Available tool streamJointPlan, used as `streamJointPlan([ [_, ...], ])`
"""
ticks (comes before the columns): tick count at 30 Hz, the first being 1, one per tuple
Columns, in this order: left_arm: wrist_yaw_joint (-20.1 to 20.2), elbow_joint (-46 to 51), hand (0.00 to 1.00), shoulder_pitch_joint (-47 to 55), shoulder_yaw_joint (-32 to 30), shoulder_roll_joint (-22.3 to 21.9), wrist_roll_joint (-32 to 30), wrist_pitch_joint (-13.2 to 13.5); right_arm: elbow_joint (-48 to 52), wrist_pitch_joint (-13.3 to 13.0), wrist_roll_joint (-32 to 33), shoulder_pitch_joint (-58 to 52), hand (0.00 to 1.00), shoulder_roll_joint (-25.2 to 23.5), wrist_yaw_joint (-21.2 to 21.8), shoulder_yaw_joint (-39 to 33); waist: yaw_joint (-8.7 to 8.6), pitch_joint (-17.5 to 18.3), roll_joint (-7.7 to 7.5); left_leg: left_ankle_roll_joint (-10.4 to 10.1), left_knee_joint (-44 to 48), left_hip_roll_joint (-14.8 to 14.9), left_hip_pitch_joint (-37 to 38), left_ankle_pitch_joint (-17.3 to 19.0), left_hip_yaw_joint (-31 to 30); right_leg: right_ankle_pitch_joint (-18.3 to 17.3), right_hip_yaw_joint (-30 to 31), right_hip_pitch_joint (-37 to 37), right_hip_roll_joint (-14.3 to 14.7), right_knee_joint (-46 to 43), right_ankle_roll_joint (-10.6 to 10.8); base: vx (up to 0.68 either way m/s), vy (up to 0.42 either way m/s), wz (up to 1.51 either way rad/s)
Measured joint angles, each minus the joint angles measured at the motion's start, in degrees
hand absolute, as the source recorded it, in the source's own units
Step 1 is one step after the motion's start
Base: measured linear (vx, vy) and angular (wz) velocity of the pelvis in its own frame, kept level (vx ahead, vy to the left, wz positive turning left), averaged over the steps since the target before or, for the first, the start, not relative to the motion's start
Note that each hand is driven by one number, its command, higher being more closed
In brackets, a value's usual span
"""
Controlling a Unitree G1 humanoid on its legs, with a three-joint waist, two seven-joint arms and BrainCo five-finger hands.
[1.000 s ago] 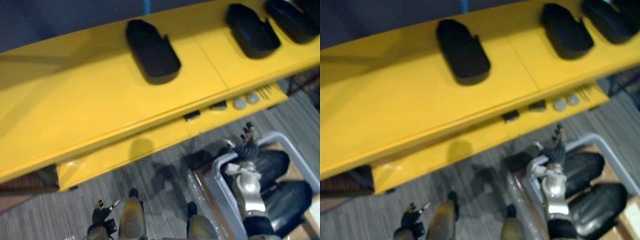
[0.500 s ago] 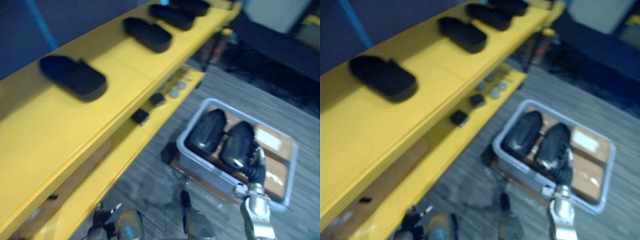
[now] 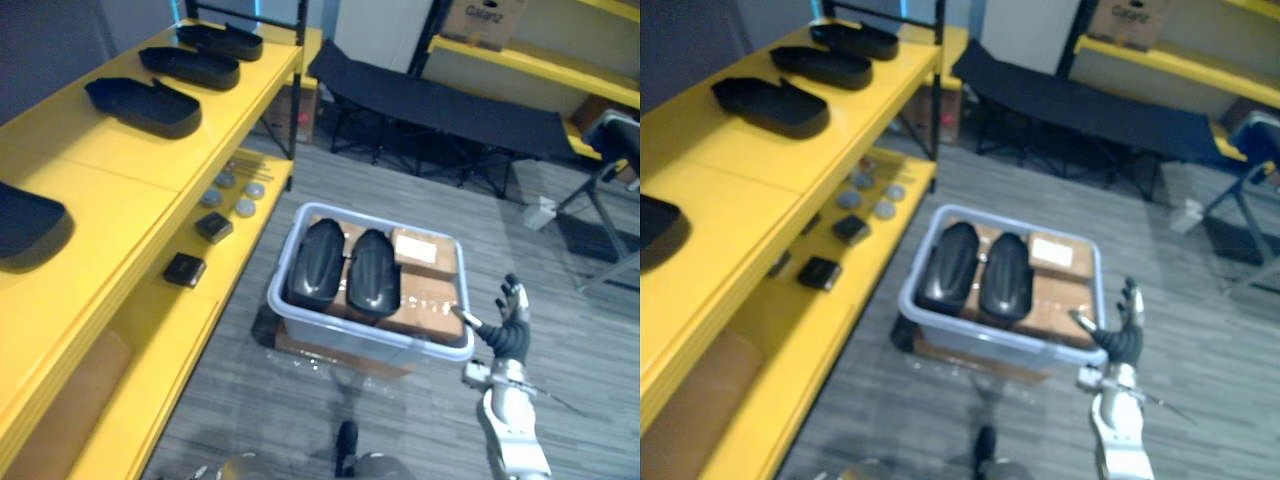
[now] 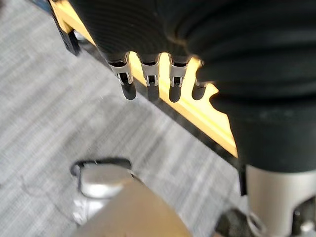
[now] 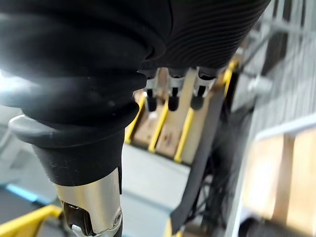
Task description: Walk over and take plastic housings, then place them on the shelf
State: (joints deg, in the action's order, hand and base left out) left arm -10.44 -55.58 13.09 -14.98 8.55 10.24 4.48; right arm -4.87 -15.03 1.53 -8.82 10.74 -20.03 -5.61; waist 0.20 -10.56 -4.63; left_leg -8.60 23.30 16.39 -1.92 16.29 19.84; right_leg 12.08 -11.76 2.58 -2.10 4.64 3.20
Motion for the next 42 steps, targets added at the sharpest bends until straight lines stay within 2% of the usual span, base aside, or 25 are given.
streamJointPlan([
  [1,0.0,0.31,0.0,-0.23,0.15,-0.86,0.1,1.04,-0.32,0.73,0.01,-0.08,0.0,0.01,-0.01,0.0,-0.61,-0.08,0.39,-0.27,-0.99,-0.01,0.16,-0.54,0.67,0.12,0.77,0.72,0.21,0.01,-0.17,-0.01,-0.056,-0.23],
  [5,0.0,0.57,0.0,-1.41,0.42,-2.84,1.24,3.91,-3.3,1.42,2.48,0.16,0.0,0.05,-0.26,-0.54,-0.69,-1.32,1.19,-0.53,-2.32,-0.91,0.18,-1.05,1.45,0.43,3.29,3.16,0.53,0.55,-0.45,-0.05,-0.037,-0.41],
  [6,-0.05,1.34,0.0,-1.51,0.59,-3.43,1.21,5.14,-4.54,1.38,3.39,0.64,0.0,-0.06,-0.27,-0.78,-0.16,-1.91,0.94,-0.44,-3.11,-1.92,0.39,-1.11,1.21,-0.23,4.29,4.19,0.33,0.58,-0.58,-0.07,-0.002,-0.51],
  [8,-0.43,3.78,0.0,-1.46,0.9,-4.02,1.09,5.82,-6.52,1.26,5.36,2.04,0.0,-0.6,-1.31,-1.66,0.64,-3.36,0.34,-0.37,-4.16,-2.79,0.92,-1.07,1.2,-1.05,4.26,5.0,0.18,0.58,-0.51,-0.05,0.003,-0.51],
  [9,-0.81,5.12,0.0,-1.18,1.89,-4.03,1.08,6.15,-8.43,1.18,6.66,3.68,0.0,-0.89,-2.13,-2.0,1.08,-4.01,0.26,-0.22,-5.34,-3.14,0.92,-0.9,1.24,-2.75,3.96,5.57,0.27,0.56,0.16,0.02,-0.003,-0.37],
  [10,-0.86,5.56,0.0,-1.15,3.0,-4.29,1.05,6.71,-10.31,1.14,7.09,5.2,0.0,-0.9,-2.88,-2.44,1.2,-5.02,1.1,-0.27,-5.94,-2.49,0.85,-0.95,1.21,-3.22,3.15,5.71,0.41,0.33,-0.12,0.05,0.017,-0.26],
  [11,-0.86,6.05,0.0,-1.16,3.23,-4.03,1.09,6.99,-11.45,1.11,7.47,5.88,0.0,-0.93,-3.7,-2.84,1.3,-5.23,0.27,-0.29,-5.33,-3.46,0.91,-0.83,0.86,-2.08,2.0,5.59,-0.16,0.24,-0.92,0.04,-0.002,-0.11],
  [12,-1.2,6.12,0.0,-1.41,4.3,-3.21,0.99,7.24,-13.42,1.08,8.86,7.38,0.0,-0.58,-4.59,-3.66,2.24,-6.23,0.8,0.3,-4.66,-4.44,0.74,-0.4,-2.66,0.4,1.9,5.48,-0.52,0.55,-1.12,0.07,0.001,-0.03],
  [13,-1.17,6.49,0.0,-1.58,5.24,-3.43,0.77,7.38,-15.44,1.08,10.03,9.97,0.0,-0.25,-5.61,-4.26,2.49,-7.15,1.61,0.64,-5.12,-5.34,0.38,-0.25,-5.94,0.35,1.62,5.76,-0.58,0.55,-1.06,0.05,-0.013,0.02],
  [16,-1.19,7.45,0.0,-2.71,7.3,-3.01,0.26,7.94,-18.73,1.07,12.35,16.23,0.0,0.85,-7.6,-4.46,2.9,-10.14,2.47,0.8,-4.97,-6.3,-1.46,-0.35,-7.81,1.22,0.73,6.89,-1.38,0.28,-0.6,0.04,0.026,0.15],
  [17,-1.15,7.58,0.0,-3.86,8.03,-2.61,0.04,8.05,-20.92,1.12,12.51,21.1,0.0,1.55,-9.02,-4.34,3.89,-11.64,2.46,1.36,-4.97,-7.07,-2.51,-0.72,-8.55,2.41,0.61,7.91,-1.79,0.01,-0.94,0.03,0.027,0.1],
  [20,-1.14,7.66,0.0,-6.23,9.05,-2.07,0.74,8.1,-23.59,1.86,12.44,30.25,0.0,5.02,-11.81,-3.84,4.48,-15.12,2.81,2.25,-5.03,-8.8,-4.5,-1.26,-11.58,2.99,-1.26,8.42,-3.15,0.0,-0.5,0.0,0.036,0.36],
  [23,-1.12,7.6,0.0,-7.11,9.56,-2.03,1.19,8.46,-26.61,3.1,12.5,36.14,0.0,9.03,-14.11,-3.78,5.9,-15.99,2.76,3.13,-4.78,-10.54,-7.04,-1.81,-13.74,3.49,-2.69,9.54,-4.93,0.0,0.16,-0.02,0.074,0.43],
  [29,-1.11,5.95,0.0,-8.07,10.42,-2.02,1.82,9.19,-32.59,5.06,13.65,45.81,0.0,14.39,-13.76,0.8,7.94,-16.88,2.8,4.46,-1.35,-13.13,-12.58,-1.55,-16.74,4.52,-4.44,11.89,-7.51,-0.03,0.9,-0.03,0.075,0.27],
  [33,-0.58,4.85,0.0,-8.94,11.35,-2.12,3.43,9.6,-37.17,9.64,13.86,50.82,0.0,15.8,-14.09,3.12,8.99,-17.75,3.25,5.12,2.79,-13.56,-17.03,-0.48,-18.03,5.03,-5.62,13.52,-7.95,-0.13,0.96,-0.06,0.04,0.17],
  [37,-0.38,4.72,0.0,-10.05,13.12,-2.25,5.7,10.3,-41.85,12.47,15.37,53.0,0.0,18.49,-14.05,3.53,9.68,-19.0,4.65,5.67,5.36,-13.91,-20.06,0.17,-18.16,4.95,-5.57,16.11,-8.59,-2.18,0.89,-0.08,0.035,0.01],
  [42,-0.26,3.53,0.0,-10.98,14.05,-2.27,7.92,11.03,-48.11,15.95,15.87,54.98,0.0,20.19,-15.68,3.57,9.94,-19.44,5.26,5.7,7.04,-14.03,-22.49,0.17,-18.46,4.5,-5.63,18.09,-8.8,-3.13,0.24,-0.05,0.006,0.02],
])
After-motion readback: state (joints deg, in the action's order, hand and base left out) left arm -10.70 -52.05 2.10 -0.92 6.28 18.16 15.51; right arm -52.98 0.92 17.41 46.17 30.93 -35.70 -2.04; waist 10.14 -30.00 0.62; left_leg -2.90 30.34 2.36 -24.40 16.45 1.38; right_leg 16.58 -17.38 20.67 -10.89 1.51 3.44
